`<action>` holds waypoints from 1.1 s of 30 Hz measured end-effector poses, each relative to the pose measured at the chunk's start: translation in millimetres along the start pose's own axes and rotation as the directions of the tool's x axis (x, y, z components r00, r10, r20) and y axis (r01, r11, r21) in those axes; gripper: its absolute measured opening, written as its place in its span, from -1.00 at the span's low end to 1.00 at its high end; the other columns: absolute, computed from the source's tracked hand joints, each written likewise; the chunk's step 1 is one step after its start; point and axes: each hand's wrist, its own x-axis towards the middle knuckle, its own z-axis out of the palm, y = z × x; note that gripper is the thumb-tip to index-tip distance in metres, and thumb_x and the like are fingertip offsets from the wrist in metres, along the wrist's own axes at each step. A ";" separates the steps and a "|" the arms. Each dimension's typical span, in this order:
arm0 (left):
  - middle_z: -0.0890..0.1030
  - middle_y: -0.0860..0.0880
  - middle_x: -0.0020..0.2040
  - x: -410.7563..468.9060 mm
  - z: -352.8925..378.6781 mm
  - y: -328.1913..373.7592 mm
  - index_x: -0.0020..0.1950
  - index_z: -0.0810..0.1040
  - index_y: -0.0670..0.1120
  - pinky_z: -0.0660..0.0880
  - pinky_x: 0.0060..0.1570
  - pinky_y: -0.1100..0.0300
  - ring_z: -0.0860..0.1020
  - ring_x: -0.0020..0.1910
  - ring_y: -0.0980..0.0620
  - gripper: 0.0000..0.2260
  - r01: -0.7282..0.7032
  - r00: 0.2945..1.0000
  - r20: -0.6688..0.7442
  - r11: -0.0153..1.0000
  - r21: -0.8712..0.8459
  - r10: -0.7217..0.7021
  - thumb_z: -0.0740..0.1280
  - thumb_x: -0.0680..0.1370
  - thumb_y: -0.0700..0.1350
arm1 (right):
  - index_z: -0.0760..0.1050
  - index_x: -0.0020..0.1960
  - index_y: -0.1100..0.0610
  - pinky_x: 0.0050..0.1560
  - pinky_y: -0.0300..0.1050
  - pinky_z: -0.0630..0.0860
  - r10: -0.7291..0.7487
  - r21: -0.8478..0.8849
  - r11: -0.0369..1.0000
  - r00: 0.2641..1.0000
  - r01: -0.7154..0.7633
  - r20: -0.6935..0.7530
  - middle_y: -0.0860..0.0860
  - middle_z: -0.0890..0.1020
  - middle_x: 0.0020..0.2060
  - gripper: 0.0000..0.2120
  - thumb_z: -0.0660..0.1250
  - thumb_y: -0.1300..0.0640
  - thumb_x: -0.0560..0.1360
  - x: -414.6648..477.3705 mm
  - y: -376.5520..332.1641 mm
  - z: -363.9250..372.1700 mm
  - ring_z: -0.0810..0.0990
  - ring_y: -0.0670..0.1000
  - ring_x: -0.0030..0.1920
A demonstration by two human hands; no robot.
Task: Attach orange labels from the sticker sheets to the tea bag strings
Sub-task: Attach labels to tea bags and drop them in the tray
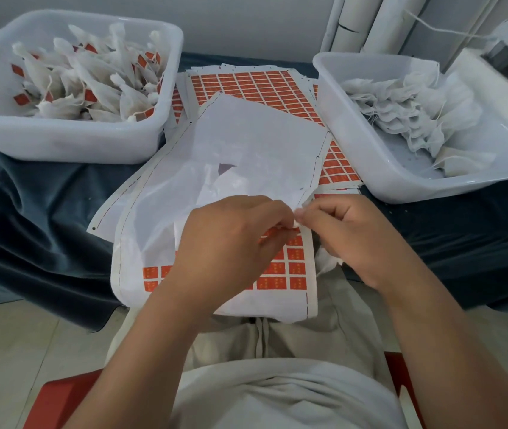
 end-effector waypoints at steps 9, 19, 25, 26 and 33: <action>0.73 0.03 0.08 -2.0 12.3 -8.8 0.22 0.73 0.02 0.61 -0.06 0.16 0.68 -0.02 0.04 -0.76 -0.053 0.995 -0.080 0.999 -0.015 0.051 0.47 0.60 0.05 | 0.39 -0.48 -0.01 -0.54 -0.29 0.18 0.230 0.553 0.798 0.969 -0.240 0.089 -0.10 0.24 -0.58 -0.60 0.41 0.04 0.49 12.8 14.0 9.7 0.15 -0.10 -0.59; 0.73 -0.04 0.10 -4.7 25.1 -13.6 0.08 0.77 -0.06 0.57 0.03 0.20 0.66 0.05 0.02 -0.86 -0.103 0.965 -0.247 0.994 -0.039 0.090 0.44 0.63 -0.05 | 0.43 -0.45 -0.02 -0.56 -0.29 0.16 0.244 0.575 0.786 0.968 -0.227 0.048 -0.09 0.23 -0.58 -0.66 0.39 0.03 0.48 14.7 11.7 6.0 0.13 -0.10 -0.59; 0.62 0.19 -0.04 0.0 16.0 -10.1 0.00 0.61 0.11 0.54 -0.01 0.40 0.62 0.00 0.14 -0.90 0.193 0.935 -0.189 0.877 -0.441 -0.301 0.32 0.66 0.04 | 0.58 -0.38 0.01 -0.53 -0.28 0.35 0.265 0.462 0.856 0.964 -0.234 -0.003 -0.05 0.55 -0.49 -0.60 0.33 0.01 0.63 16.5 21.2 -2.6 0.49 -0.10 -0.53; 0.65 0.16 -0.05 1.3 15.6 -10.0 -0.01 0.61 0.09 0.58 -0.01 0.35 0.64 0.00 0.10 -0.88 0.245 0.907 -0.177 0.822 -0.514 -0.381 0.32 0.67 0.03 | 0.65 -0.32 0.00 -0.42 -0.26 0.47 0.287 0.402 0.879 0.958 -0.257 -0.013 -0.03 0.69 -0.37 -0.61 0.32 -0.01 0.65 16.4 23.5 -4.3 0.65 -0.08 -0.42; 0.72 0.16 -0.15 4.4 17.2 -8.1 0.06 0.66 0.07 0.55 -0.22 0.44 0.70 -0.15 0.21 -0.93 0.500 0.744 0.105 0.445 -0.743 -0.660 0.46 0.61 0.01 | 0.62 0.01 -0.23 -0.12 -0.18 0.43 0.260 0.008 0.961 0.886 -0.278 -0.383 -0.38 0.62 -0.27 -0.75 0.18 -0.21 0.67 23.5 33.3 -38.3 0.53 -0.23 -0.19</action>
